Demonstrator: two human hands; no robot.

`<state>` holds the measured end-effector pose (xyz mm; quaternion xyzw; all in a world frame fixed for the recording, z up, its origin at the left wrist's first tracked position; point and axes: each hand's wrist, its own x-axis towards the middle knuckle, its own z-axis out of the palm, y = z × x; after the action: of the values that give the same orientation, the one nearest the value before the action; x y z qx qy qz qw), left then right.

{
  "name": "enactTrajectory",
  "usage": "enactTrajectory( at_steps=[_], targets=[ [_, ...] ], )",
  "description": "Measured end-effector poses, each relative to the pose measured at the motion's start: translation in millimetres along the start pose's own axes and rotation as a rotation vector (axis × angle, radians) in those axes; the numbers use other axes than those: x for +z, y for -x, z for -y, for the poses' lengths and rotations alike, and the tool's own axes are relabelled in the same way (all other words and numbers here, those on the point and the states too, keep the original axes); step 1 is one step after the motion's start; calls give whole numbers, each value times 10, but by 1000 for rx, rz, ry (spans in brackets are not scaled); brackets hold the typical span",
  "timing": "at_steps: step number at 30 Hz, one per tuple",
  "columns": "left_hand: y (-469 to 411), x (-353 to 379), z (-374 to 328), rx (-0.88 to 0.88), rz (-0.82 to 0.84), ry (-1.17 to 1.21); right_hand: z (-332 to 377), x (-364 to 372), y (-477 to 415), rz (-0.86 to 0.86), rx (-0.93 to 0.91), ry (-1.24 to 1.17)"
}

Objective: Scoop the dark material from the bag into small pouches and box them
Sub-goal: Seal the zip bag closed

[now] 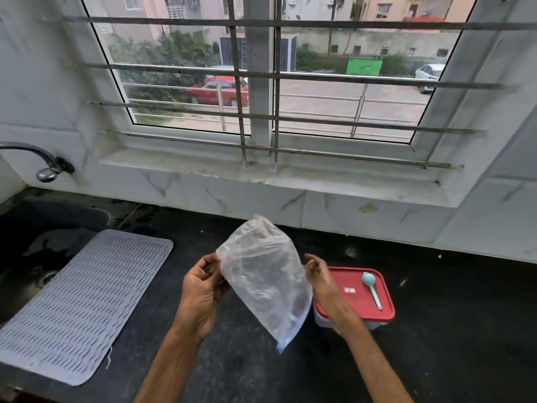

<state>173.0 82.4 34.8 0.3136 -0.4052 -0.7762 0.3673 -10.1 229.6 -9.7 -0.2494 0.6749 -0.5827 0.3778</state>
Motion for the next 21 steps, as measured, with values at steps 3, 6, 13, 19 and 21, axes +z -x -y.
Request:
enactTrajectory(
  at_steps=[3,6,13,19,21],
  targets=[
    [12,-45,18,29,19,5,22,133,120,102,133,-433],
    [32,-130,68,66,16,-192,102,220,152,129,151,-622],
    [-37,-599,478,-46,-97,-639,105,270,-33,-381,-217,-39],
    [71,-718,589,-87,-111,-453,45,252,-29,-363,-352,164],
    [95,-890,528,-74,-121,-482,101,128,-29,-383,-377,170]
  ],
)
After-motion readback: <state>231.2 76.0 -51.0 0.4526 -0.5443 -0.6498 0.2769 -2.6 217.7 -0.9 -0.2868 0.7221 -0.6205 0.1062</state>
